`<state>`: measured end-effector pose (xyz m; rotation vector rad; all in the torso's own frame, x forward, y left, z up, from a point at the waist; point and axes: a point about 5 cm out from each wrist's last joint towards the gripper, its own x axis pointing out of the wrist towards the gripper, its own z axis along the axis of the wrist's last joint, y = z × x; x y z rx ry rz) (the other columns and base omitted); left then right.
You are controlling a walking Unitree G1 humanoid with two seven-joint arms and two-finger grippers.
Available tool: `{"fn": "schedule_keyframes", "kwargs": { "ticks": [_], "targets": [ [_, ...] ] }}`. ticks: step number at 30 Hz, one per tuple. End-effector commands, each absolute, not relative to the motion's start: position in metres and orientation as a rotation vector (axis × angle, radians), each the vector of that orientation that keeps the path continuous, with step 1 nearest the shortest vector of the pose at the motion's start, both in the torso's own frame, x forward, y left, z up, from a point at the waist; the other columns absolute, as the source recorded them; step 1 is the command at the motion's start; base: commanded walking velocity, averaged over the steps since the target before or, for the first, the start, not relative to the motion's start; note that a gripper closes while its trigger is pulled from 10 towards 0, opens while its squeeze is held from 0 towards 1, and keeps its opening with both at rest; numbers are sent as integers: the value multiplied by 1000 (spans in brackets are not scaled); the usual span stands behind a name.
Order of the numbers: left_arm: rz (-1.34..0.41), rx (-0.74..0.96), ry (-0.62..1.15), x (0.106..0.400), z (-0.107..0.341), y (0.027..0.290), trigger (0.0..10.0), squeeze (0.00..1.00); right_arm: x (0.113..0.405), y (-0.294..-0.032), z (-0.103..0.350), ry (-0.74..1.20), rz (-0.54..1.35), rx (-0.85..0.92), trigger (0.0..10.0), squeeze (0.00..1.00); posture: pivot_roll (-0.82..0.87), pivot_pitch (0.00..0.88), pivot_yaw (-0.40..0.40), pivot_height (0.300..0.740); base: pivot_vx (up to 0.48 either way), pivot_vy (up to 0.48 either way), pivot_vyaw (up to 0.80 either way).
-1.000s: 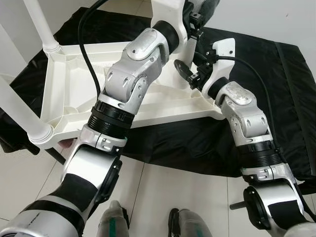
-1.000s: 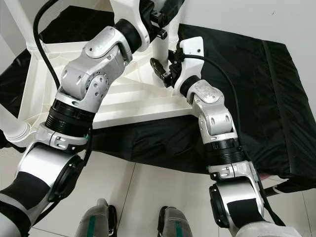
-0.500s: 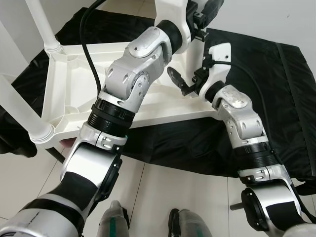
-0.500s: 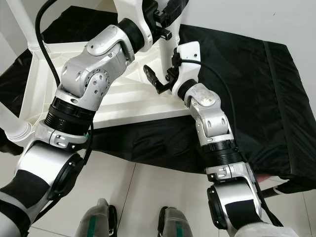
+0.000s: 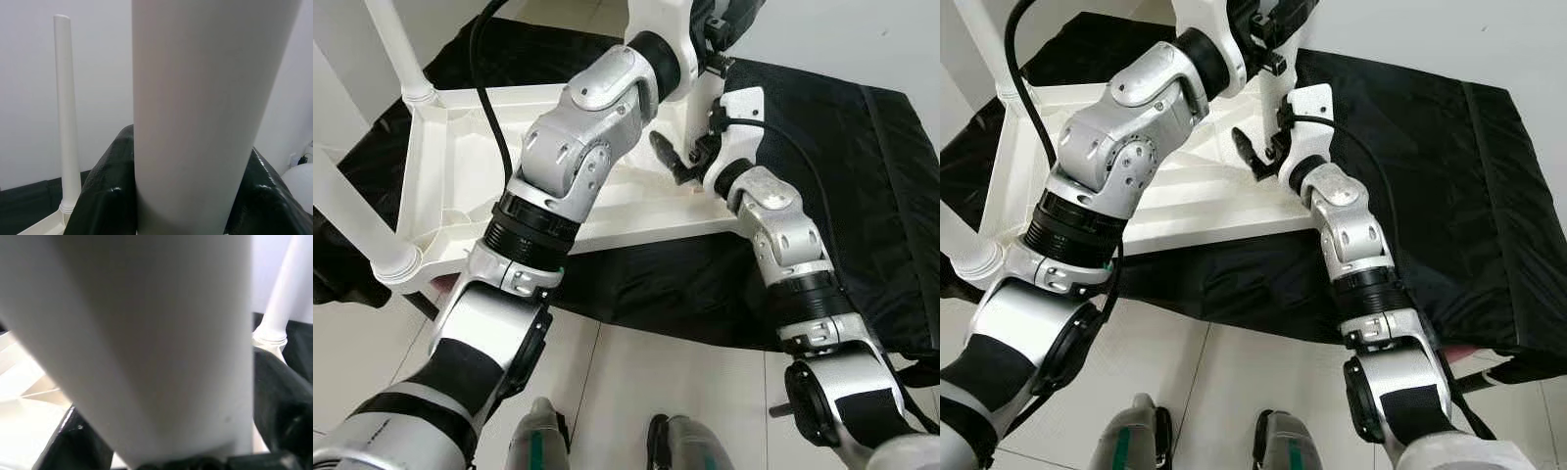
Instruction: Building children table
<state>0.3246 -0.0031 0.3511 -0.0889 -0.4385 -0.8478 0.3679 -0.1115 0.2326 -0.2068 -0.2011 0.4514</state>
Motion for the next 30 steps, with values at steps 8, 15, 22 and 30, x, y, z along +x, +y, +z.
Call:
{"fn": "schedule_keyframes", "kwargs": {
  "ticks": [8,15,22,30],
  "targets": [
    [-1102,-19,-489,305,357,-21,10000,0,371,-111,245,-245,440,-207,10000,0,12,14,-28,740,0,0,0],
    [-1107,-18,-494,304,358,-22,10000,0,372,-110,247,-250,442,-189,0,0,10,18,-28,740,0,0,0],
    [-1112,-14,-497,304,359,-23,10000,0,372,-111,246,-241,439,-170,0,0,10,25,-27,740,0,0,0],
    [-1191,-41,-496,296,358,-23,10000,1000,373,-113,246,-232,421,-141,0,0,6,39,-20,740,0,0,0]
  ]
}}
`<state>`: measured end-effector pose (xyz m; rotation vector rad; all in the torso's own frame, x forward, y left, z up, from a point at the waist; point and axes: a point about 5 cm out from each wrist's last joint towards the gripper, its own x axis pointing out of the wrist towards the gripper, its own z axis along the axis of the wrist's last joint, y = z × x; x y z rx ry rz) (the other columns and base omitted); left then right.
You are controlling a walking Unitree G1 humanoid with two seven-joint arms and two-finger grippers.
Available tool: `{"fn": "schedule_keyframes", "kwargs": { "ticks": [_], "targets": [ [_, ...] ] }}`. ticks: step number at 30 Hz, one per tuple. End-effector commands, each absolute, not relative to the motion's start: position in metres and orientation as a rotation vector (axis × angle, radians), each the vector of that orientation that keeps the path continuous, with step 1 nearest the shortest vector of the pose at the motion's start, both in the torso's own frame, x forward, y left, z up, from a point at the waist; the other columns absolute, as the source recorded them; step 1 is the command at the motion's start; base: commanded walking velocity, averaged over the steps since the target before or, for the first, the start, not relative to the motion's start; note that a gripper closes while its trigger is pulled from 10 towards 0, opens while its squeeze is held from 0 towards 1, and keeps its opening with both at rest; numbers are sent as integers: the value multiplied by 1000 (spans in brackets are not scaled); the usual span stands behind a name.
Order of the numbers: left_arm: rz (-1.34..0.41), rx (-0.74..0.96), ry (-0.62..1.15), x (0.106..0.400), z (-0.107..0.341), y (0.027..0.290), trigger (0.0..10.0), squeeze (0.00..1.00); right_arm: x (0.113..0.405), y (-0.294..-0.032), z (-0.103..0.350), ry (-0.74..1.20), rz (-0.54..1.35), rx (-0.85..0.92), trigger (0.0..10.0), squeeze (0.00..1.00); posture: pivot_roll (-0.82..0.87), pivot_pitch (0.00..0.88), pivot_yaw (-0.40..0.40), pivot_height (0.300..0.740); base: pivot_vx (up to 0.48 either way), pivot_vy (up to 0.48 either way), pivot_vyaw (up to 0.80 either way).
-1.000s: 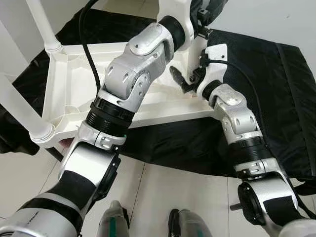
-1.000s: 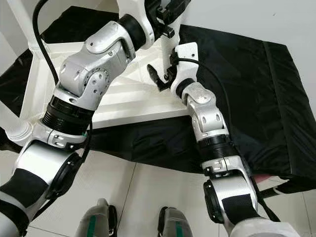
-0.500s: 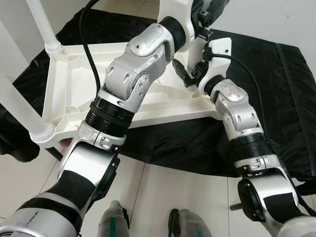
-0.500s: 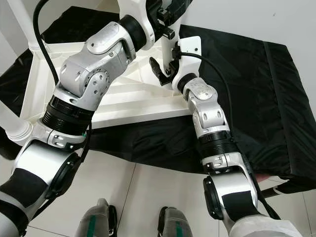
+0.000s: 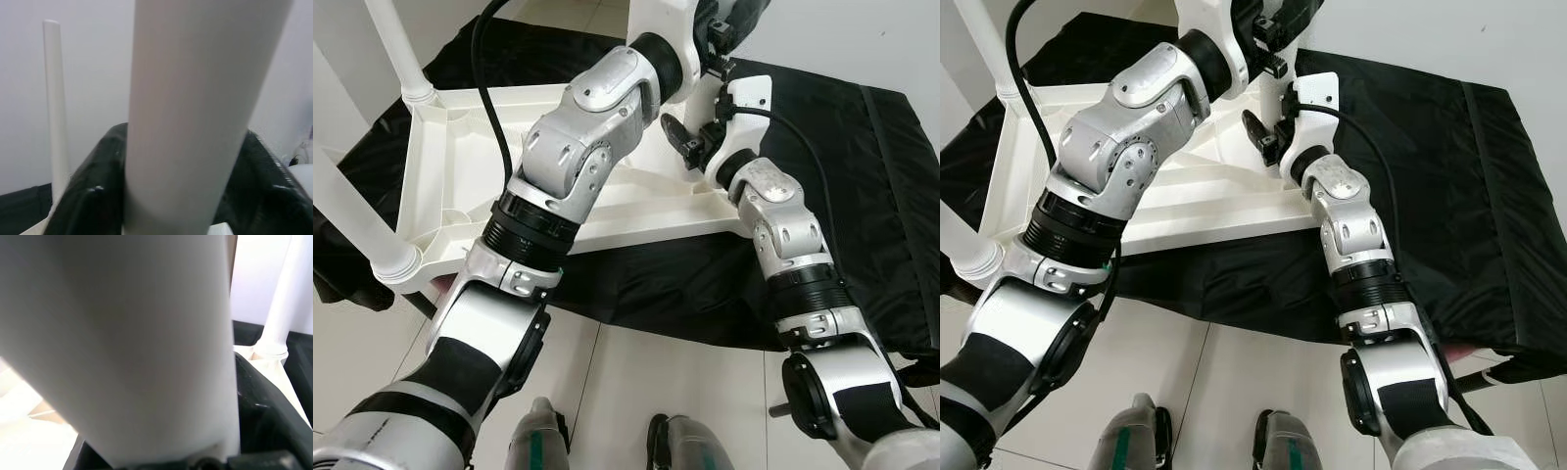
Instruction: Building children table
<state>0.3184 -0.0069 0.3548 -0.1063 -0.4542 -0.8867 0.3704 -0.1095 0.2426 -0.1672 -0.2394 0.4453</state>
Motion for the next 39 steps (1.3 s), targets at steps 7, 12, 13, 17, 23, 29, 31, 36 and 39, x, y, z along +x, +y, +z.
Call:
{"fn": "schedule_keyframes", "kwargs": {
  "ticks": [7,12,13,17,23,29,31,36,39],
  "targets": [
    [-1188,-35,-499,296,358,-23,10000,1000,373,-114,246,-236,406,-135,0,0,6,38,-19,740,0,0,0],
    [-1085,58,-520,305,357,-17,10000,0,375,-117,247,-233,367,-117,10000,0,12,40,-24,740,0,0,0],
    [-1073,65,-517,307,356,-15,10000,0,376,-117,247,-234,362,-115,10000,0,12,40,-24,740,0,0,0],
    [-1038,73,-511,312,354,-10,10000,0,376,-120,249,-239,344,-87,10000,0,11,41,-25,740,0,0,0],
    [-938,25,-492,318,346,11,10000,0,378,-139,249,-237,217,4,10000,0,4,44,-19,740,0,0,0],
    [-899,-19,-374,322,312,26,10000,0,377,-165,238,-201,74,24,10000,0,-4,46,-5,740,0,0,0],
    [-874,-10,-356,324,305,29,10000,0,376,-168,235,-189,58,20,10000,0,-7,45,-3,740,0,0,0],
    [-796,25,-266,332,281,36,10000,0,374,-175,230,-169,22,30,10000,0,-16,42,-11,740,0,0,0],
    [-769,19,-205,334,265,38,10000,0,372,-176,229,-167,19,27,10000,0,-19,45,-16,740,0,0,0]
  ]
}}
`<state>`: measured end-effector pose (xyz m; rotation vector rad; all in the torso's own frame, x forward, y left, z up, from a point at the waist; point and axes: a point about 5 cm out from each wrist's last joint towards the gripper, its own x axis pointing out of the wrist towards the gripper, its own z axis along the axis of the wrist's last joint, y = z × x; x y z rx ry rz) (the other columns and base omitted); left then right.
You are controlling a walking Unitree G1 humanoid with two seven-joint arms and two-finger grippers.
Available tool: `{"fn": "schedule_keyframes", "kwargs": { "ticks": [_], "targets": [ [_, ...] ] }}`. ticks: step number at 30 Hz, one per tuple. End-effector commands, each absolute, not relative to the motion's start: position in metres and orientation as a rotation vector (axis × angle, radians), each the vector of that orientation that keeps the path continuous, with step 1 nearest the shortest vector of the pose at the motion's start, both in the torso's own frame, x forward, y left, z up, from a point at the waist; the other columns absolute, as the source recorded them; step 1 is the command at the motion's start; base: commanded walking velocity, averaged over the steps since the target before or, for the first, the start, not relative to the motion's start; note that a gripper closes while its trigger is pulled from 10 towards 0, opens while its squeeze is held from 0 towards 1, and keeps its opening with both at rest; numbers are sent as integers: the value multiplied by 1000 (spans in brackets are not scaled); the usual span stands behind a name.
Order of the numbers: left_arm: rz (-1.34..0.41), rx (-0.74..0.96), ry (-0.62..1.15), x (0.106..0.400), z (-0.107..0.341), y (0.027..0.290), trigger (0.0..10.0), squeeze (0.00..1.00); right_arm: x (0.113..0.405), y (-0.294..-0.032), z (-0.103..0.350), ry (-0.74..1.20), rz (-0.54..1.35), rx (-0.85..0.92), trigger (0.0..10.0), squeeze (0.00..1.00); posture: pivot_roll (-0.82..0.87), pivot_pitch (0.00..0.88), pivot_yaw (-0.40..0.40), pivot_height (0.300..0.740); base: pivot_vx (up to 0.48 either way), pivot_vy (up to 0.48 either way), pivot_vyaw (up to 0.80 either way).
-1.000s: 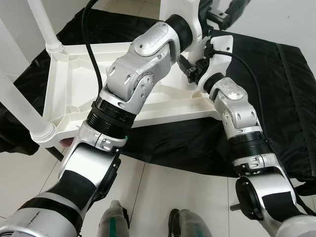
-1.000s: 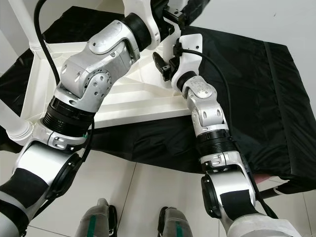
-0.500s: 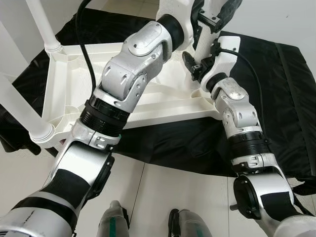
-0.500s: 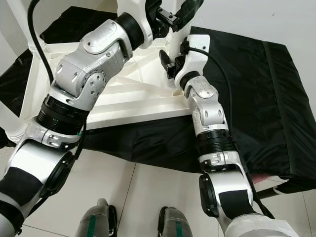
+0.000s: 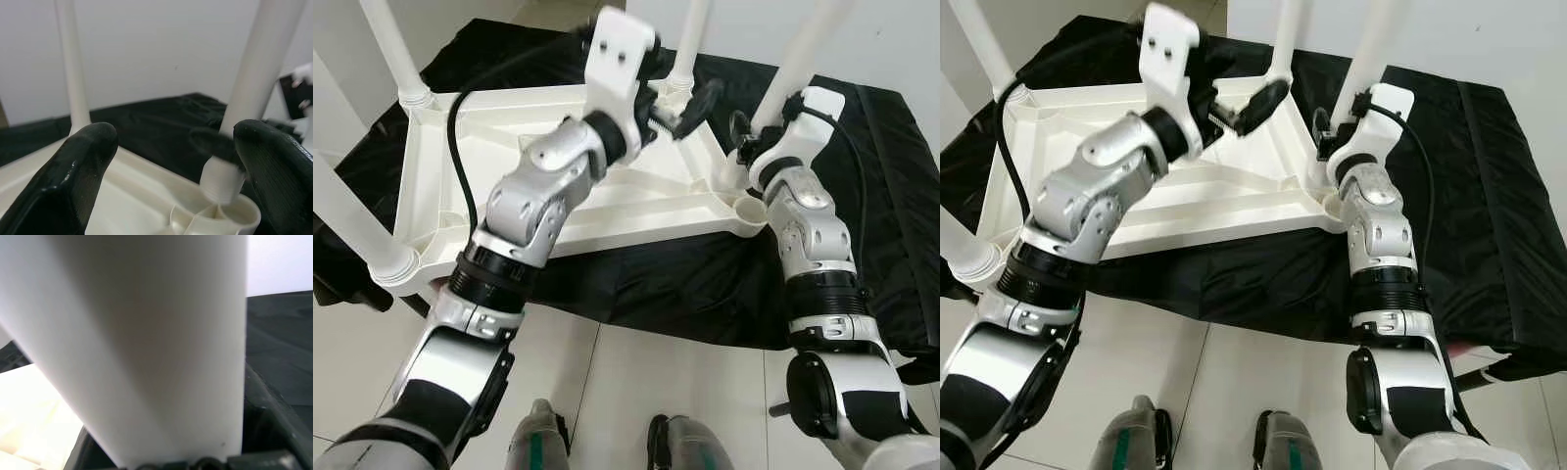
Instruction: Building children table
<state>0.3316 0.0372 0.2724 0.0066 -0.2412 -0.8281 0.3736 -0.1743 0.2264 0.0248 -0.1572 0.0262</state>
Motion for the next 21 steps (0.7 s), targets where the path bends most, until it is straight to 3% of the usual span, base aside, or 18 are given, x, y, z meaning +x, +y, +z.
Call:
{"fn": "schedule_keyframes", "kwargs": {
  "ticks": [1,10,14,16,18,21],
  "targets": [
    [-740,33,-176,336,256,38,10000,0,371,-175,228,-162,17,17,10000,0,-29,42,-23,740,0,0,0],
    [-594,136,-44,341,217,46,10000,0,372,-182,220,-122,-5,35,10000,0,-42,25,-24,740,0,0,0],
    [-622,63,-46,332,209,44,10000,0,372,-186,220,-119,-18,30,10000,0,-42,6,-21,740,0,0,0],
    [-479,103,-123,332,212,50,10000,0,372,-188,219,-121,-28,25,10000,0,-39,0,-18,740,0,0,0],
    [-333,-74,-61,340,207,60,10000,0,371,-190,219,-127,-41,27,10000,0,-35,0,-19,740,0,0,0],
    [-270,-158,-22,343,203,64,10000,0,371,-190,218,-125,-43,28,10000,0,-25,0,-23,740,0,0,0]
  ]
}}
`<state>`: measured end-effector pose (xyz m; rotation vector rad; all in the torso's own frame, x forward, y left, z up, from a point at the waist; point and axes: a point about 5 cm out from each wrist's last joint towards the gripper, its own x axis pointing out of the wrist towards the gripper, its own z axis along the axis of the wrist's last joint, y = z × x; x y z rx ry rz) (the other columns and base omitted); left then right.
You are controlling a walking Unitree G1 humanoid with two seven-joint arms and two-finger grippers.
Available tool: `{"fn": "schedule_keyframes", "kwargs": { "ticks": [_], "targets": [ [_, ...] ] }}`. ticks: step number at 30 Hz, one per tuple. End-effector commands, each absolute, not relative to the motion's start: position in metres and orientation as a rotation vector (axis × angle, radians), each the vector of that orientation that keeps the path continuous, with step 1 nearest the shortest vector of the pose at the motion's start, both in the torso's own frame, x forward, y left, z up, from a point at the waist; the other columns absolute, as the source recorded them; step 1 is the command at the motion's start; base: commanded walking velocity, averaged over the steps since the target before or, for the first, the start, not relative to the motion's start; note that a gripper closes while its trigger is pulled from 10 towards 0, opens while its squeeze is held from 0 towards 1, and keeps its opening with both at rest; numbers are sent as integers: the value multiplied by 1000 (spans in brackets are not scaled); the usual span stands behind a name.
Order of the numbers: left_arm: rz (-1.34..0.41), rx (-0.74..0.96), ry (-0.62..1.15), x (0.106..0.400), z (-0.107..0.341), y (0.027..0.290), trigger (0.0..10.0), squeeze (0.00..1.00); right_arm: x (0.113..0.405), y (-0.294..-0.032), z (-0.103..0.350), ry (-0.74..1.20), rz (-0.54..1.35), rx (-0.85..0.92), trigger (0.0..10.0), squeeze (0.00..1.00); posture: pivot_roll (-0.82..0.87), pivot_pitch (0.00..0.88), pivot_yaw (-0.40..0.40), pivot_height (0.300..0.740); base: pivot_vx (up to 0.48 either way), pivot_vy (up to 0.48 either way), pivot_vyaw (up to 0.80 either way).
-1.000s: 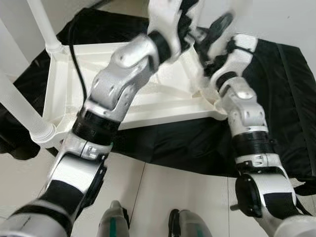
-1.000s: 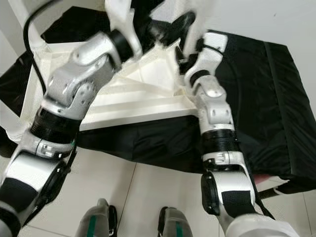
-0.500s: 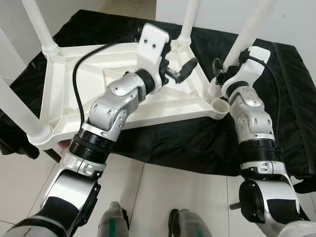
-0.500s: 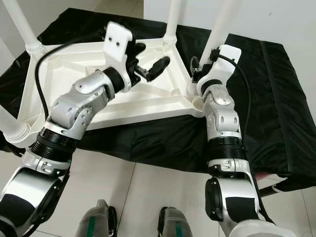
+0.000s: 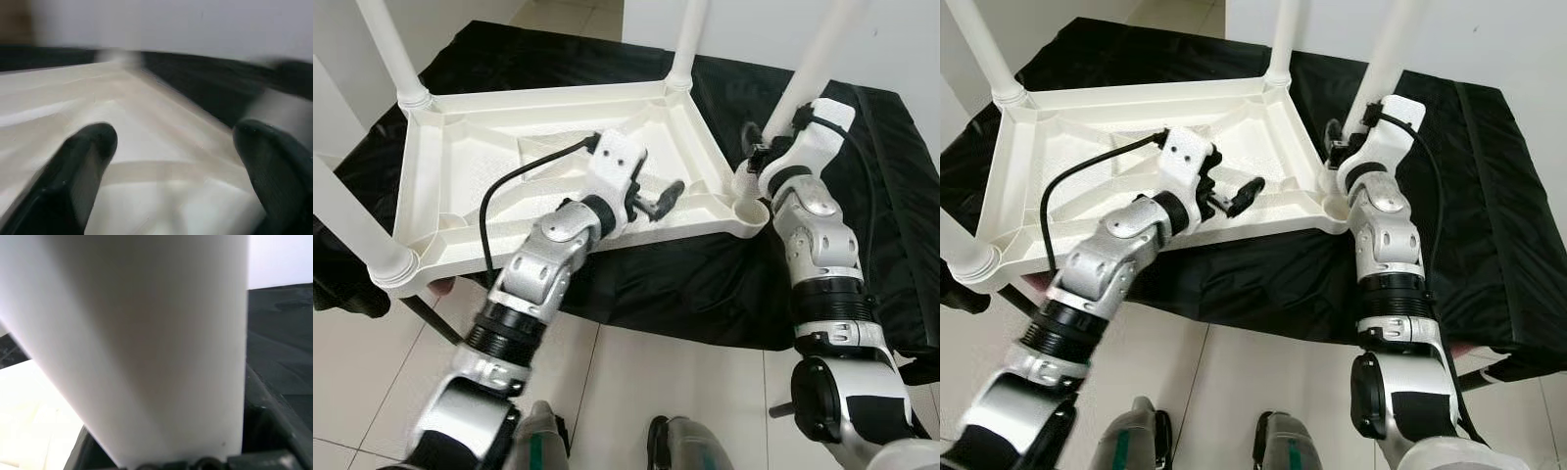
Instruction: Building children table
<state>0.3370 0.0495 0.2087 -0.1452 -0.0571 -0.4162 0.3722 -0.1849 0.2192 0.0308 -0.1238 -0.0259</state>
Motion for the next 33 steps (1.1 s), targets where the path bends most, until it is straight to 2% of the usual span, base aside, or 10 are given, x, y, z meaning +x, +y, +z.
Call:
{"fn": "schedule_keyframes", "kwargs": {
  "ticks": [1,4,13,16,19,24,31,33],
  "targets": [
    [-245,-149,-15,343,202,64,10000,0,372,-189,216,-122,-45,28,10000,0,-22,0,-24,740,0,0,0],
    [-243,-83,-41,343,202,60,10000,0,372,-185,213,-115,-40,36,10000,0,-26,0,-21,740,0,0,0],
    [-228,-62,-51,339,193,67,10000,0,371,-186,209,-109,-44,36,10000,0,-32,0,-35,740,0,0,0],
    [-247,16,-104,336,193,68,10000,0,372,-185,207,-100,-37,25,10000,0,-32,0,-48,740,0,0,0],
    [-294,111,-116,335,190,63,10000,0,373,-182,209,-111,-16,-7,10000,0,-36,0,-43,740,0,0,0],
    [-330,156,-161,333,197,64,10000,0,373,-179,212,-145,-4,-38,10000,0,-43,0,-18,740,0,0,0],
    [-432,149,-170,327,204,58,10000,0,369,-179,201,-122,-8,-69,10000,0,-41,0,-14,740,0,0,0],
    [-512,157,-192,321,210,51,10000,0,367,-180,196,-109,-14,-74,10000,0,-39,1,-14,740,0,0,0]
  ]
}}
